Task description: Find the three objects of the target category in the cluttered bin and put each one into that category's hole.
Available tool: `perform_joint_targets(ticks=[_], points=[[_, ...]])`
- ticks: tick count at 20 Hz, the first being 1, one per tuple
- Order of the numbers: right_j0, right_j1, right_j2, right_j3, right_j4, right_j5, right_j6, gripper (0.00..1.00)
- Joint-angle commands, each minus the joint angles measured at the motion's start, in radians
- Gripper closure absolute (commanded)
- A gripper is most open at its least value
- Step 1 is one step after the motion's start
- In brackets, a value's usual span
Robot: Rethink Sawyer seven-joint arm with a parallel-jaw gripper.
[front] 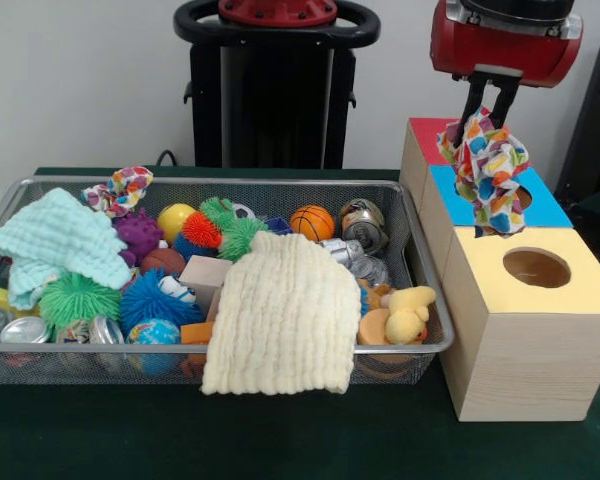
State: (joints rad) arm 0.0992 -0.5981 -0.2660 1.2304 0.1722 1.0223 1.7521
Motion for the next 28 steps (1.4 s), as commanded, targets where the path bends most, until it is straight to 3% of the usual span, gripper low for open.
perform_joint_targets(ticks=[1, 28], points=[[-0.019, 0.044, 0.029, 0.123, 0.021, -0.044, 0.255, 1.00], [-0.012, 0.043, 0.032, 0.167, 0.035, -0.102, 0.266, 1.00]])
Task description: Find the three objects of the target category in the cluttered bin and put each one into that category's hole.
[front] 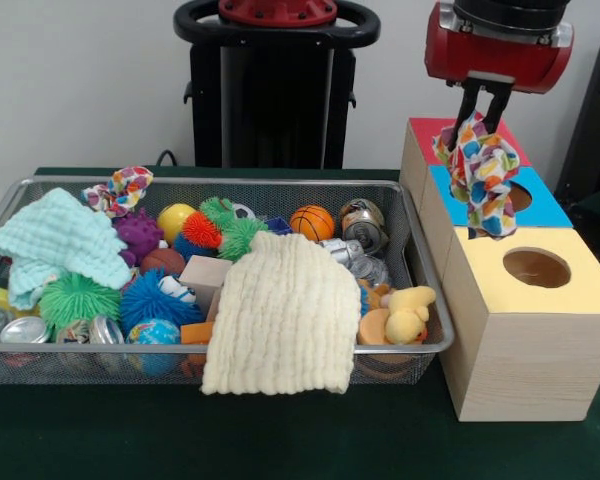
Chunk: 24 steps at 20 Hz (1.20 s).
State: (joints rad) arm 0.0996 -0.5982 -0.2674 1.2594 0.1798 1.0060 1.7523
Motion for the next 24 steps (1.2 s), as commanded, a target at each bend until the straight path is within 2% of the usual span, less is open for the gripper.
perform_joint_targets(ticks=[1, 24], points=[[-0.011, 0.042, 0.033, 0.142, 0.028, -0.089, 0.267, 1.00], [0.007, 0.052, 0.022, 0.149, 0.039, -0.115, 0.281, 1.00]])
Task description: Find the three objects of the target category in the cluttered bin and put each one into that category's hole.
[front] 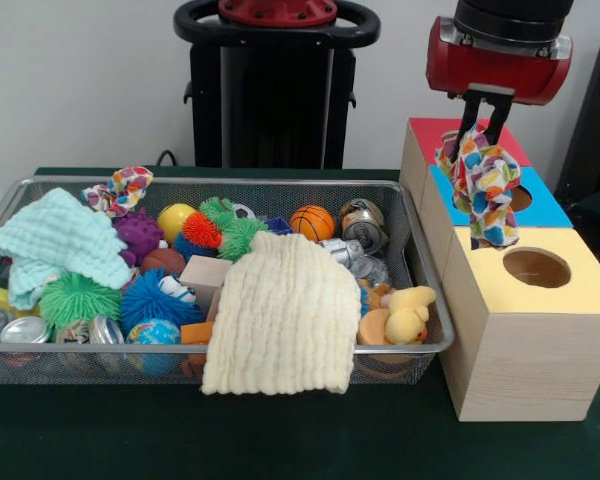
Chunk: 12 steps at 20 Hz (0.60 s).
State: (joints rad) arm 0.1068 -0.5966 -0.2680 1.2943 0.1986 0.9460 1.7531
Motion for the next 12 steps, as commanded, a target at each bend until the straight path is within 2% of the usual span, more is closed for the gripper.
perform_joint_targets(ticks=[1, 12], points=[[0.000, 0.050, 0.022, 0.115, 0.021, -0.057, 0.280, 1.00], [0.012, 0.053, 0.016, 0.125, 0.025, -0.075, 0.291, 1.00]])
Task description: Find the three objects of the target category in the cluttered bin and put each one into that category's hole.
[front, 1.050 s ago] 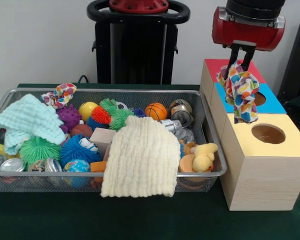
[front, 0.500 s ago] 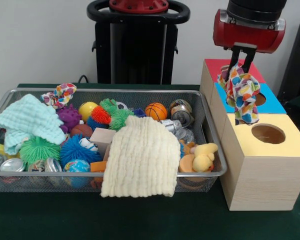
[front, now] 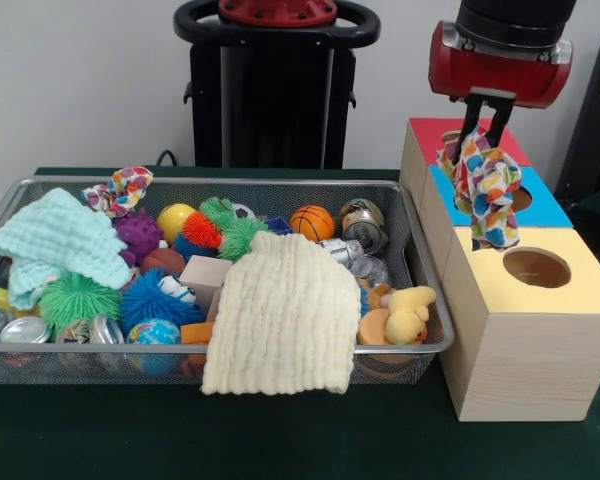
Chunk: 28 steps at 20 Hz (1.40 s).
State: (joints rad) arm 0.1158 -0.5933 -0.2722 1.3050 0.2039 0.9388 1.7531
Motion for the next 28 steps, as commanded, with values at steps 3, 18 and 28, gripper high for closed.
perform_joint_targets(ticks=[3, 18, 28], points=[[0.007, 0.050, 0.017, 0.117, 0.022, -0.071, 0.294, 1.00], [0.033, 0.048, 0.004, 0.144, 0.034, -0.105, 0.322, 1.00], [0.037, 0.049, 0.006, 0.147, 0.031, -0.114, 0.333, 1.00]])
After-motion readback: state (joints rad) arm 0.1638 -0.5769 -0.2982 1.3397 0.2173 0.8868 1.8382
